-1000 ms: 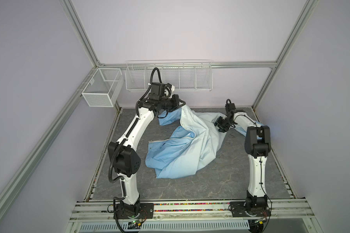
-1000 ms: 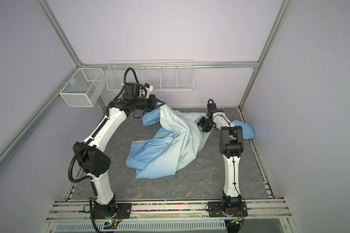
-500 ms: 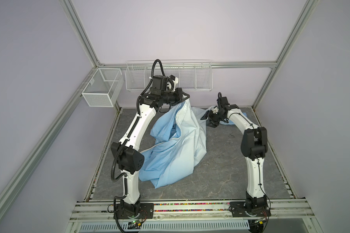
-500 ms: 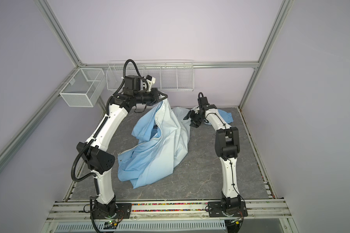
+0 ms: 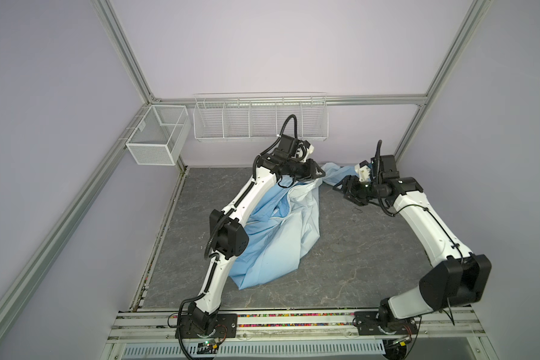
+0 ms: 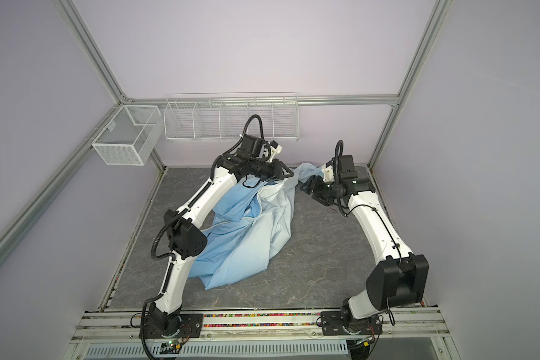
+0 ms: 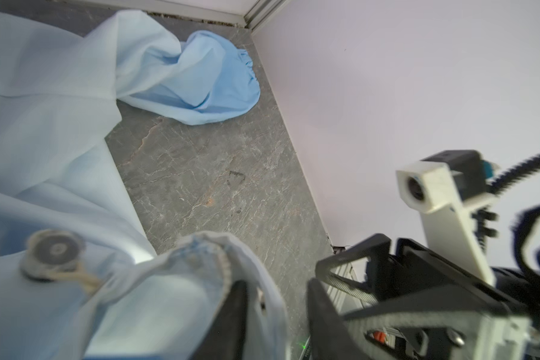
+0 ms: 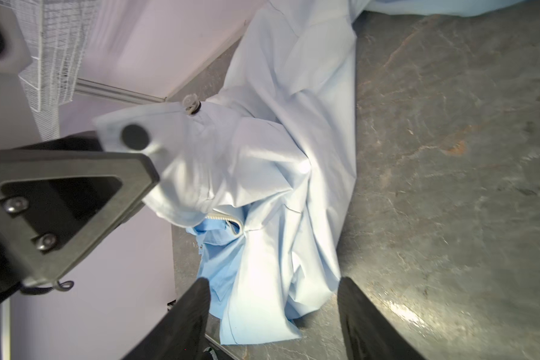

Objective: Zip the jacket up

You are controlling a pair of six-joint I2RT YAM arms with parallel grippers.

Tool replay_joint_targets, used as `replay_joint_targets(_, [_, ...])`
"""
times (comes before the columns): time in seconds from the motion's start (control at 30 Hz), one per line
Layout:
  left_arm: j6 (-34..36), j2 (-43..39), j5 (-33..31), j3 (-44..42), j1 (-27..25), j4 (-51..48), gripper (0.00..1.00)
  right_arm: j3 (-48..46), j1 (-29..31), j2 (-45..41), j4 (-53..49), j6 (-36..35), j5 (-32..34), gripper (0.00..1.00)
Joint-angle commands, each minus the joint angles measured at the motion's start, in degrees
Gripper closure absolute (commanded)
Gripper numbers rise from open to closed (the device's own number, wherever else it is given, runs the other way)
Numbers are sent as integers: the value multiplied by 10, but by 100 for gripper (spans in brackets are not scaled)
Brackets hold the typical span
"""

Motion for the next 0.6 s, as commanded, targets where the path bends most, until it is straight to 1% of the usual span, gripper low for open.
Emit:
replay_joint_targets(0.0, [44,-26,-80,9,-16,-85,46,-18,-8,-46,-14,-6,63,29])
replay_joint_targets(0.13, [51,-122,-171,-93,-2,-76,43,13,-4,-62,-31,-25,85,27])
replay_joint_targets(0.3, [20,-249,-242,-231,38,-47,39,61,21,-38,-53,-43,104,27])
replay_joint_targets(0.33, [10,-274,-246,-266,51,-36,38,68,43,-29,-53,-44,105,27])
replay_joint_targets(0.47, [-33,-353,-239,-394,94,5,33,105,72,23,-60,-40,98,27])
replay_joint_targets(0.57, [-78,-393,-225,-483,129,28,32,141,103,69,-58,-40,90,26])
